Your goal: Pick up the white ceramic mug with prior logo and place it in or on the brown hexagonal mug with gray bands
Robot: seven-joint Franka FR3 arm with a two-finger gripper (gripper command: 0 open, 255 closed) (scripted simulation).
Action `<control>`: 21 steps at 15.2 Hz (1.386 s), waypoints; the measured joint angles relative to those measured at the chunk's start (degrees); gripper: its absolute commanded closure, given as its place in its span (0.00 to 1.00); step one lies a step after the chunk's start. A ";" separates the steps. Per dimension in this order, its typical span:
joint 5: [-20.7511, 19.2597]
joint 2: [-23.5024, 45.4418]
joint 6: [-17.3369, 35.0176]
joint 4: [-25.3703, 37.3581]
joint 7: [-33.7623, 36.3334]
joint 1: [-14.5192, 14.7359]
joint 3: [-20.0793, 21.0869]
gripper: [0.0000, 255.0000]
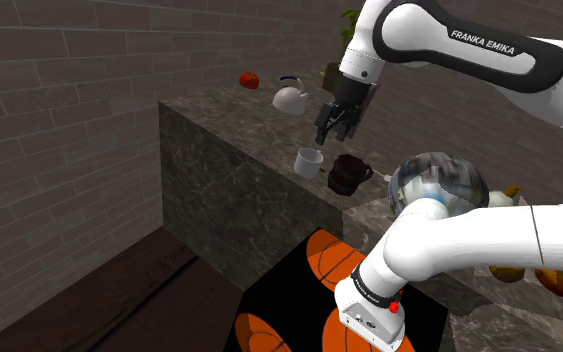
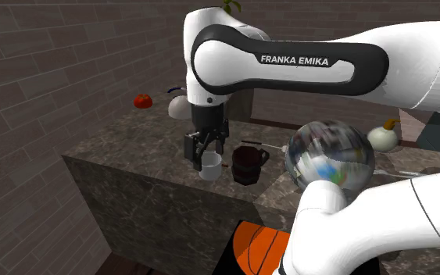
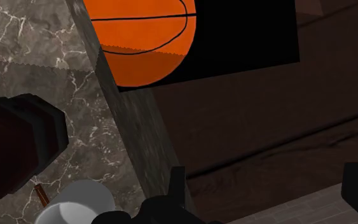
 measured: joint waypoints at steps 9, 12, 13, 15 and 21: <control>-4.44 7.82 12.23 -4.07 -4.41 -2.05 -3.65 0.00; -6.04 12.55 17.71 -4.50 -6.15 -2.86 -5.32 0.00; -6.55 14.20 19.54 -4.58 -6.77 -3.16 -5.93 0.00; -7.42 17.81 22.88 -4.02 -7.92 -3.66 -7.07 0.00; -9.18 28.22 32.98 -2.79 -11.05 -5.03 -10.18 0.00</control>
